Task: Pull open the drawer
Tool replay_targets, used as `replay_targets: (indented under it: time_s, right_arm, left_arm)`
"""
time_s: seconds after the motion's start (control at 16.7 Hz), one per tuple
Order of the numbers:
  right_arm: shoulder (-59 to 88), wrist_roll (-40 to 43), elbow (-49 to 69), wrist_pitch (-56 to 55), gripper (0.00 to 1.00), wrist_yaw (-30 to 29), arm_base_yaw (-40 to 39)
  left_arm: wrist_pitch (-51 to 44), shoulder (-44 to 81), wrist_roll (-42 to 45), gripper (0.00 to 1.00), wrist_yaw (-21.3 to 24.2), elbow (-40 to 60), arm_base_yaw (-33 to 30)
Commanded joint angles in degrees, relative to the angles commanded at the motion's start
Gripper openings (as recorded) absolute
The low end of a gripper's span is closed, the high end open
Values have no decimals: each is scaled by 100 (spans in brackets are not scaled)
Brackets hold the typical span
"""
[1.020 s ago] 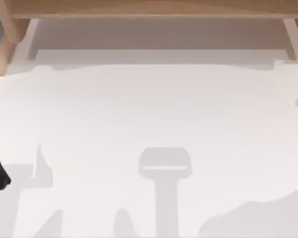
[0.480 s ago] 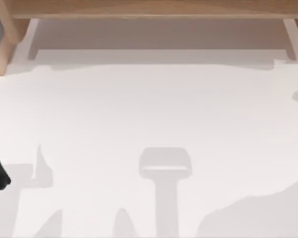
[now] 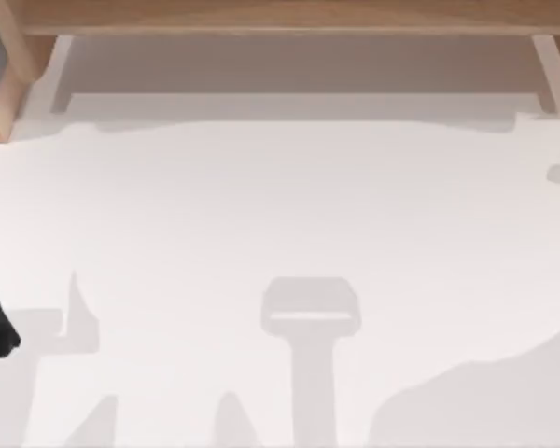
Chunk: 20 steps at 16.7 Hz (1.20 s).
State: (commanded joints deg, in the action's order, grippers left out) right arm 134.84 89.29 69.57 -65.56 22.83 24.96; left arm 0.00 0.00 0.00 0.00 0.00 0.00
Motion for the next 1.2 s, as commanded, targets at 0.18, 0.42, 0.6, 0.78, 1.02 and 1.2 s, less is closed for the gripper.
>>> replay_targets:
  time_s: [0.18,0.42,0.6,0.78,1.02,1.2]
  right_arm:
    - [0,0,0,0,70,0,0]
    - [0,0,0,0,40,0,0]
    - [0,0,0,0,17,0,0]
    - [0,0,0,0,0,0,0]
    - [0,0,0,0,0,0,0]
    - [0,0,0,0,0,0,0]
  left_arm:
    - [0,0,0,100,0,0,0]
    - [0,0,0,100,0,0,0]
    - [0,0,0,100,0,0,0]
    - [0,0,0,100,0,0,0]
    - [0,0,0,100,0,0,0]
    - [0,0,0,100,0,0,0]
